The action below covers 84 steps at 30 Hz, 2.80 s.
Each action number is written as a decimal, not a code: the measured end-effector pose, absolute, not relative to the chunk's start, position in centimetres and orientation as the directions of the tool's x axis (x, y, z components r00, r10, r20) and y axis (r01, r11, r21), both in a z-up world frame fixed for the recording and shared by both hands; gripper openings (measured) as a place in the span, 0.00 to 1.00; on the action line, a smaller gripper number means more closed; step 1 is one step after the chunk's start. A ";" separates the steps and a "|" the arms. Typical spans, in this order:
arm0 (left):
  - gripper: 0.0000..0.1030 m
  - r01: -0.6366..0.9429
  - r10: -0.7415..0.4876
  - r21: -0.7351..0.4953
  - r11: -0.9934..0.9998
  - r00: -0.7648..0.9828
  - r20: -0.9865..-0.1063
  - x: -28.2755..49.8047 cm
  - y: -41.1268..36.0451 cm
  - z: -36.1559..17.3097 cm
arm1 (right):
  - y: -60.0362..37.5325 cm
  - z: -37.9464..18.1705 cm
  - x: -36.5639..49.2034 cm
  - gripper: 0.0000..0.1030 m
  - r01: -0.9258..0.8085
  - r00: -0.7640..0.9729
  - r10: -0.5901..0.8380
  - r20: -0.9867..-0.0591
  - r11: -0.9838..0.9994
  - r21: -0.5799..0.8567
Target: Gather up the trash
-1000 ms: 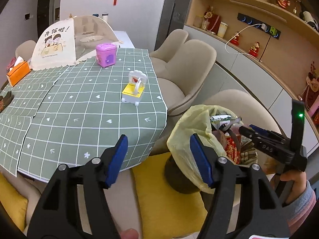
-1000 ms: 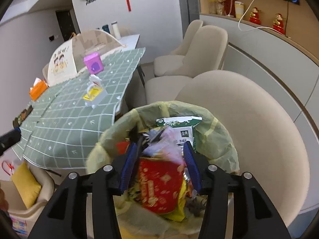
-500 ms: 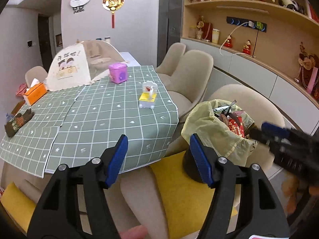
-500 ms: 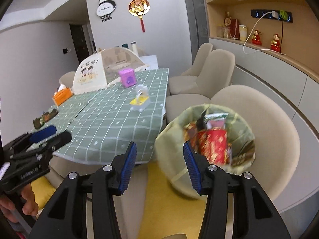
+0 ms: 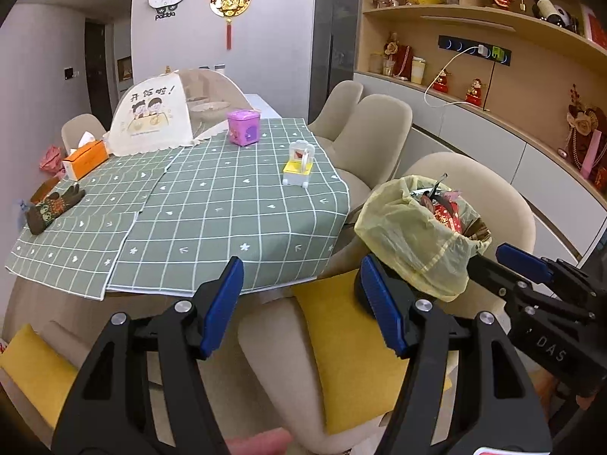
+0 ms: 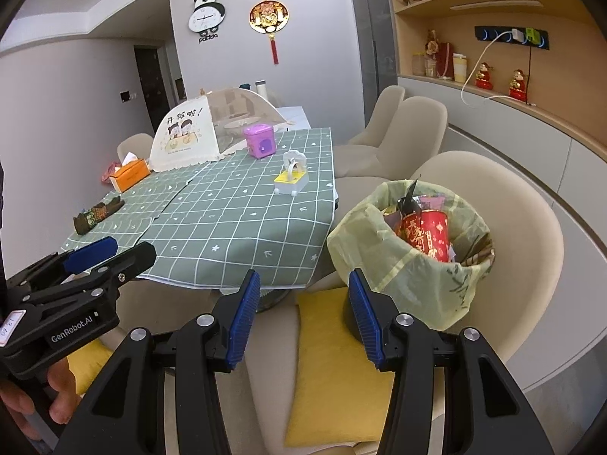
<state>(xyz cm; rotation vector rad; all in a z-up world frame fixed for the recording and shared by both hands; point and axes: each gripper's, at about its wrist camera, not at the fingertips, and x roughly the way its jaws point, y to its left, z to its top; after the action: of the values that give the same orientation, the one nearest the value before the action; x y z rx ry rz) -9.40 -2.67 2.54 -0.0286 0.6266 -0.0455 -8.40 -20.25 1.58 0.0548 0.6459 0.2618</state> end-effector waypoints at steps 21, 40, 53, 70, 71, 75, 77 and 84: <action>0.60 0.029 -0.030 -0.010 1.000 0.821 -0.570 -11.4 -2.0 3.1 | -19.6 1.7 -9.9 0.45 -0.223 0.774 0.258 -0.578 0.966 0.133; 0.60 0.060 -0.055 -0.010 0.998 0.824 -0.564 -11.5 -2.4 3.3 | -19.9 2.3 -10.0 0.45 -0.203 0.788 0.243 -0.566 0.970 0.133; 0.60 0.064 -0.061 -0.015 0.998 0.819 -0.570 -11.5 -2.6 3.2 | -20.3 2.4 -10.0 0.45 -0.202 0.789 0.240 -0.565 0.971 0.131; 0.60 0.070 -0.072 -0.025 0.997 0.818 -0.571 -11.4 -2.5 3.1 | -20.0 2.0 -10.1 0.45 -0.181 0.793 0.221 -0.568 0.975 0.128; 0.60 0.071 -0.072 -0.025 0.997 0.818 -0.571 -11.3 -2.5 3.1 | -19.9 2.0 -10.1 0.45 -0.180 0.792 0.220 -0.569 0.975 0.127; 0.60 0.073 -0.076 -0.029 0.997 0.817 -0.572 -11.1 -2.4 3.0 | -20.0 2.0 -10.1 0.45 -0.181 0.793 0.221 -0.568 0.975 0.127; 0.60 0.073 -0.077 -0.030 0.997 0.815 -0.575 -11.1 -2.3 3.0 | -20.0 2.0 -10.1 0.45 -0.180 0.794 0.221 -0.567 0.975 0.128; 0.60 0.074 -0.077 -0.029 0.997 0.818 -0.570 -10.6 -2.2 2.9 | -19.4 1.8 -9.8 0.45 -0.174 0.793 0.212 -0.571 0.977 0.120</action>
<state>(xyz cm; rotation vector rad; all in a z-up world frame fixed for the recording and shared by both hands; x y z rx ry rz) -10.60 -2.19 2.93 -0.0057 0.6078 -0.0807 -9.80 -19.44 1.84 0.0626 0.6216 0.2077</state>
